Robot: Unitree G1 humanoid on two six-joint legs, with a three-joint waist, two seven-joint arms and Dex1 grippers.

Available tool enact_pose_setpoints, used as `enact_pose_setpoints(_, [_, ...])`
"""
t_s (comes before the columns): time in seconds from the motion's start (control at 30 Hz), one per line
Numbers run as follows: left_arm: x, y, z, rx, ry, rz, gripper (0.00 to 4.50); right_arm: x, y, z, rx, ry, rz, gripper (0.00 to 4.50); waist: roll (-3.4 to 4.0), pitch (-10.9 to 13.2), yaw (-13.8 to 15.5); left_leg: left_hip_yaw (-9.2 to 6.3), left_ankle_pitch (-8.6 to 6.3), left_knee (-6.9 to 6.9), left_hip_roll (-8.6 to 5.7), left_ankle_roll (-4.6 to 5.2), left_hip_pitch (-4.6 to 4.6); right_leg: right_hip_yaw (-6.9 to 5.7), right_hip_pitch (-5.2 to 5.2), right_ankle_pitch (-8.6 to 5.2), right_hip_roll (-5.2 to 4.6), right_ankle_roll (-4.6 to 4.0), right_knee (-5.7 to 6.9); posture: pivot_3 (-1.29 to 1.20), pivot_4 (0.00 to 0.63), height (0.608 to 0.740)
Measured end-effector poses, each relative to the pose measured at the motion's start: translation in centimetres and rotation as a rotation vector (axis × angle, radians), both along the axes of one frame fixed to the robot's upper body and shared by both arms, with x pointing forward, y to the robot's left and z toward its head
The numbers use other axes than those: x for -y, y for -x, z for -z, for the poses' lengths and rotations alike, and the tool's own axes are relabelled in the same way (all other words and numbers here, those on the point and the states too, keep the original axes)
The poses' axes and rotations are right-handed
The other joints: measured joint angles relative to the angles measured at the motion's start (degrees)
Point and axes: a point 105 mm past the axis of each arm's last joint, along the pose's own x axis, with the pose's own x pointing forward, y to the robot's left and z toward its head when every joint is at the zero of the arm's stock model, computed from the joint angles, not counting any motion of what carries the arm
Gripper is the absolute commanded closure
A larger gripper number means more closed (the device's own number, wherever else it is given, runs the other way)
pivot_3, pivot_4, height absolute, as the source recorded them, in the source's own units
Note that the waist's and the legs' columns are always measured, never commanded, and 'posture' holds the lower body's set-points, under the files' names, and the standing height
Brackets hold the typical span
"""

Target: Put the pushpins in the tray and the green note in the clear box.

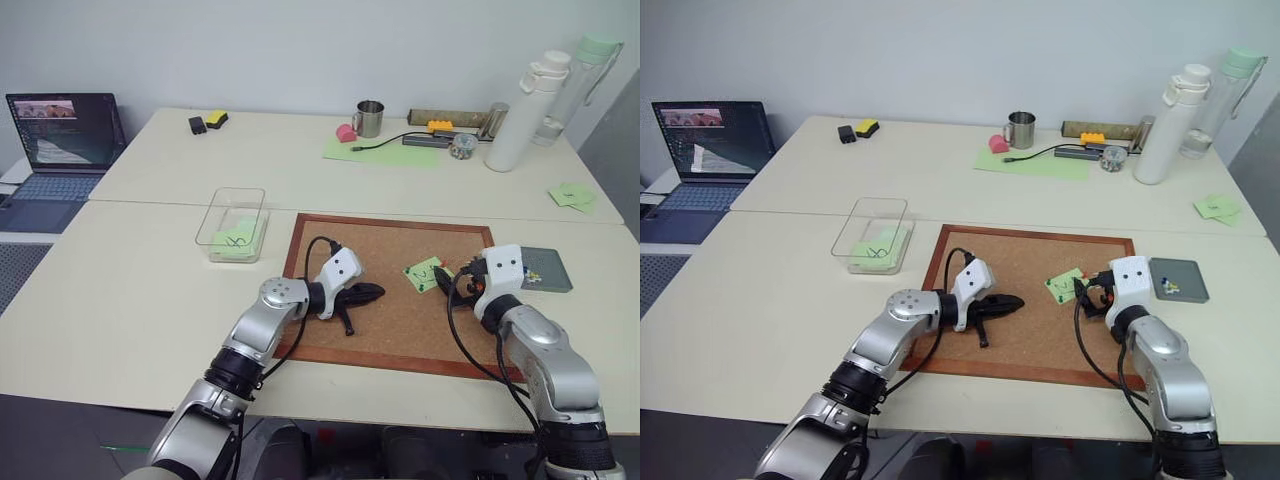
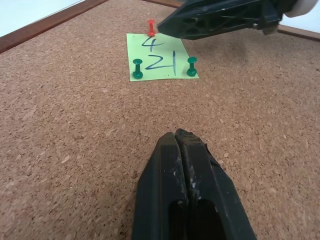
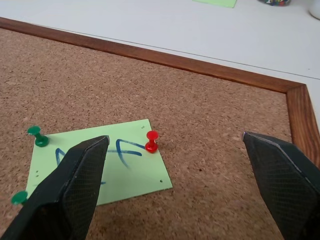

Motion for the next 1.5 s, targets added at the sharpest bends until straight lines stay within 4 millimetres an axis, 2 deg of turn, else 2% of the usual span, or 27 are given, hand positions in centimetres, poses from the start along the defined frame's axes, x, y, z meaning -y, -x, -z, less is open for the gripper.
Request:
enact_pose_setpoints(0.17, [0.1,0.0,-0.1,-0.005,0.006,0.0,4.49,-0.7,-0.7,0.7,-0.025,-0.046,-0.004,0.0,0.0,0.0,0.0,0.01,0.0,0.0,0.0,0.0,-0.01,0.01,0.0,0.0,-0.01,0.0,0.0,0.0,0.15,0.74])
enact_pose_setpoints(0.27, [0.1,0.0,-0.1,-0.005,0.007,0.0,4.5,-0.8,-1.2,1.0,-0.028,-0.056,-0.002,0.48,0.0,0.0,0.0,0.02,0.0,0.0,-0.01,0.0,-0.01,0.02,-0.01,0.0,-0.01,0.0,0.0,0.0,0.15,0.74])
enact_pose_setpoints(0.4, [0.1,0.0,-0.1,-0.009,0.004,-0.004,4.5,-0.9,-1.4,0.9,-0.019,-0.062,-0.001,1.37,0.0,0.0,0.0,0.01,0.0,-0.01,0.0,0.0,-0.01,0.01,-0.01,0.0,-0.01,0.0,0.0,0.0,0.15,0.74])
enact_pose_setpoints(0.57, [0.0,0.0,-0.1,-0.012,0.003,-0.007,4.5,-0.9,-1.5,1.0,-0.013,-0.068,0.002,2.23,0.0,0.0,0.0,0.02,0.0,0.0,0.01,0.0,-0.01,0.01,-0.01,0.0,-0.01,0.0,0.0,0.0,0.15,0.74])
enact_pose_setpoints(0.6, [0.0,0.0,-0.1,-0.012,0.003,-0.007,4.5,-0.9,-1.5,1.0,-0.011,-0.068,0.003,2.53,0.0,0.0,0.0,0.01,0.0,-0.01,0.01,0.0,-0.01,0.01,-0.01,0.0,-0.01,0.0,0.0,0.0,0.15,0.74])
enact_pose_setpoints(0.93, [0.0,0.0,-0.1,-0.01,0.003,-0.014,4.5,-1.1,-1.5,1.0,0.005,-0.066,0.001,4.45,0.0,0.0,0.0,0.01,0.0,-0.01,0.0,0.0,-0.01,0.01,-0.01,0.0,-0.01,0.0,0.0,0.0,0.15,0.74])
enact_pose_setpoints(1.23, [0.0,0.2,-0.1,-0.011,0.004,-0.012,4.5,-1.0,-0.9,1.0,0.015,-0.132,0.004,4.49,0.01,0.0,0.0,0.01,0.0,-0.05,0.0,0.0,-0.04,0.01,-0.03,0.0,-0.02,0.0,-0.03,0.0,0.15,0.74])
enact_pose_setpoints(1.5, [0.1,0.3,-0.5,-0.005,0.006,-0.006,4.5,-0.9,-0.3,-0.2,0.06,-0.187,0.006,4.49,0.03,0.0,0.0,0.01,0.0,-0.04,0.0,0.0,-0.03,0.01,-0.03,0.0,-0.02,0.0,-0.01,0.0,0.15,0.74])
